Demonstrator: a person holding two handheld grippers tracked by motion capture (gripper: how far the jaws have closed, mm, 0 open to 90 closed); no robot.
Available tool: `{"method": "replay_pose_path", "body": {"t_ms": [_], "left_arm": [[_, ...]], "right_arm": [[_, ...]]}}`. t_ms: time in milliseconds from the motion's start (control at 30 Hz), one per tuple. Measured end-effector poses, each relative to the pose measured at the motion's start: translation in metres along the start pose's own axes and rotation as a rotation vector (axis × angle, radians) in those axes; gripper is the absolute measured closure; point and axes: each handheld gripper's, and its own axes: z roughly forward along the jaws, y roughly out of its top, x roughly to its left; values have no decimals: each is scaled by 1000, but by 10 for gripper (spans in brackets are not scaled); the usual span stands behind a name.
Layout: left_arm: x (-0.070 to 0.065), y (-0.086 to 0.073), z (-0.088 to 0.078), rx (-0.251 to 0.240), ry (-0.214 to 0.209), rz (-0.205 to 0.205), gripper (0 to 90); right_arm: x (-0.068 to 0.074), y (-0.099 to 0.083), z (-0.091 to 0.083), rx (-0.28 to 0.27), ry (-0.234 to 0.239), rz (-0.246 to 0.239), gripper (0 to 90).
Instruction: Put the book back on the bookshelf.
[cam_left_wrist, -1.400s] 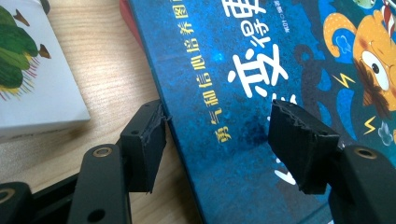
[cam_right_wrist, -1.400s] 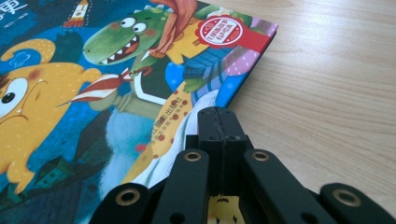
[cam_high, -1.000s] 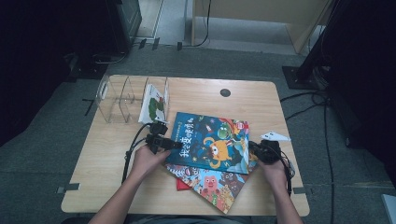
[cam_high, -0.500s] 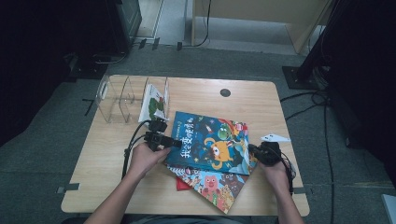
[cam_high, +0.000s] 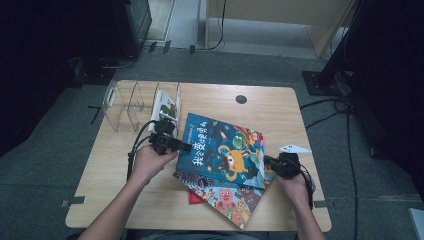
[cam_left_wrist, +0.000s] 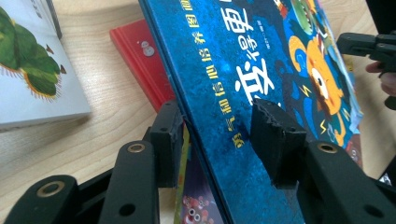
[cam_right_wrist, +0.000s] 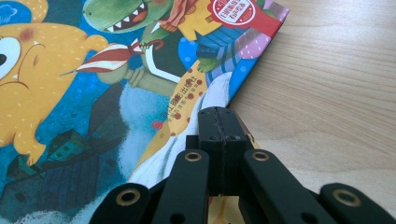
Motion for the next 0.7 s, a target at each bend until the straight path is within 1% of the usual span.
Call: {"method": "replay_pose_path", "body": {"t_ms": [100,200,267,333,367,467,567,700], "left_arm": [[-1,3,-3,2,-12,-8,577],[1,4,-5,6,-48,-25,583],[1,5,-5,3,-60,-33,582],[2,6,-6,4,-87,-48,583],[2,6,-6,-1,-94,-52,585],[1,8,-10,-10,-106,-61,598],[-1,11,-13,3,-113,-58,603],[-2,16,-18,8,-134,-70,614]], "right_arm": [[0,0,0,-2,9,12,900],[0,0,1,-4,11,9,900],[1,0,1,-5,18,17,900],[1,0,1,-7,19,11,900],[2,0,2,-6,20,10,900],[2,0,2,-7,24,9,900],[3,0,3,-8,27,6,900],[4,0,4,-12,42,16,900]]}}
